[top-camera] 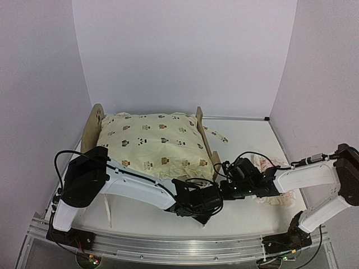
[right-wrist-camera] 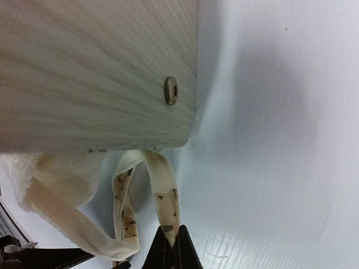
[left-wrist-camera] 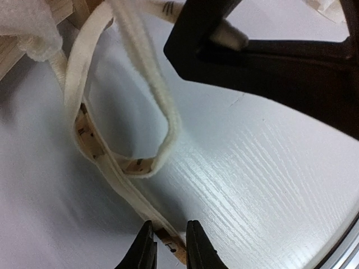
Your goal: Set up the pet bed
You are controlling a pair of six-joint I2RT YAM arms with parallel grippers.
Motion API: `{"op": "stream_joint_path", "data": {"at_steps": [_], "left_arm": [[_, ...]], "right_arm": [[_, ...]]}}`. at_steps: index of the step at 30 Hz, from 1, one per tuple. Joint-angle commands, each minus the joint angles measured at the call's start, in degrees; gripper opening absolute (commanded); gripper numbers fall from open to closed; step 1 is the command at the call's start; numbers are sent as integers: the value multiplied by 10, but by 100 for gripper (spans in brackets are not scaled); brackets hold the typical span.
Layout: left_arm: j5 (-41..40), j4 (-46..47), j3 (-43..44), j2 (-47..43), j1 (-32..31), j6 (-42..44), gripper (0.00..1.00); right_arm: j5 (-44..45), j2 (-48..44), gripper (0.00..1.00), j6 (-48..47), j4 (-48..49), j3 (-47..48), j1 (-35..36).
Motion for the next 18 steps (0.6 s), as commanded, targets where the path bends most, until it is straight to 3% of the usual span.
{"op": "stream_joint_path", "data": {"at_steps": [1, 3, 8, 18], "left_arm": [[-47, -49, -52, 21, -6, -27, 7], [-70, -50, -70, 18, -6, -31, 0], [-111, -38, -112, -15, -1, -36, 0], [-63, 78, -210, -79, 41, 11, 0]], "right_arm": [[4, -25, 0, 6, 2, -4, 0], [7, -33, 0, 6, 0, -4, 1], [37, -68, 0, 3, -49, -4, 0], [121, -168, 0, -28, -154, 22, -1]]}}
